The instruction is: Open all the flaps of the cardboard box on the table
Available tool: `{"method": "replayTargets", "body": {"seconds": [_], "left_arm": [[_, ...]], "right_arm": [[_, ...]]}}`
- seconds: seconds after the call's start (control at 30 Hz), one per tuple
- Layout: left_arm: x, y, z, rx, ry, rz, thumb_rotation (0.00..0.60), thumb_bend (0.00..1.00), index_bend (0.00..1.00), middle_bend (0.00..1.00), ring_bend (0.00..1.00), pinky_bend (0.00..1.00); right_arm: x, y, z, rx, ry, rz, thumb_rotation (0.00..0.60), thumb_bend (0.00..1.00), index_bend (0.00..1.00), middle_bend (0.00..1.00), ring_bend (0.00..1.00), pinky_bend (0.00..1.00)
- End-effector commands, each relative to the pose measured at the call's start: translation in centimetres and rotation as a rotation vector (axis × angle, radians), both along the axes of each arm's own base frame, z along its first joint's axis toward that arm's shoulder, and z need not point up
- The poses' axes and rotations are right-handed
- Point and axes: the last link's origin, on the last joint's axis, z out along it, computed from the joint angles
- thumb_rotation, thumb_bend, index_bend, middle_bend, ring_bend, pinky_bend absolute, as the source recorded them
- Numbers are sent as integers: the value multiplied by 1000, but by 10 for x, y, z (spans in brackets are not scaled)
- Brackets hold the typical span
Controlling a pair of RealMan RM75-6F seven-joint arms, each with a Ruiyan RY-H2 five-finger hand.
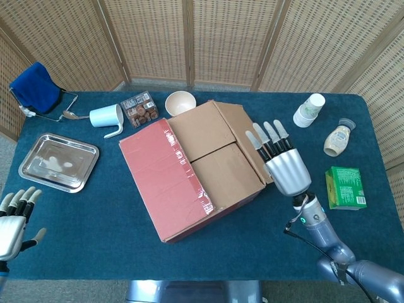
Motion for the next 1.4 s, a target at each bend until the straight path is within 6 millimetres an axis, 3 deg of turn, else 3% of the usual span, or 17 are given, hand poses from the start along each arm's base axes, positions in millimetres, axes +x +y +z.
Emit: {"method": "replayTargets", "body": {"seconds": [0.03, 0.17, 0.5, 0.83, 1.1, 1.4], "left_arm": [[1, 0, 2, 3, -5, -3, 600, 134, 40, 0, 0, 0], [4, 0, 5, 10, -20, -10, 600, 134, 40, 0, 0, 0], [10, 4, 16, 42, -48, -35, 600, 134, 40, 0, 0, 0], [30, 29, 32, 54, -33, -127, 600, 134, 43, 0, 0, 0], [75, 72, 47, -16, -33, -311, 600, 133, 101, 0, 0, 0], [151, 122, 51, -136, -70, -503, 600, 128, 102, 0, 0, 0]], "right_arm": [[-3, 12, 13, 30, -63, -16, 600, 116, 0, 0, 0, 0], [-16, 32, 27, 69, -98, -64, 600, 93, 0, 0, 0, 0], [-54, 60, 57, 119, -116, -163, 600, 63, 0, 0, 0, 0], [-98, 94, 77, 110, -148, -310, 600, 64, 0, 0, 0, 0], [-119, 128, 83, 107, -226, -428, 600, 36, 0, 0, 0, 0], [-134, 145, 89, 89, -252, -456, 600, 30, 0, 0, 0, 0]]}}
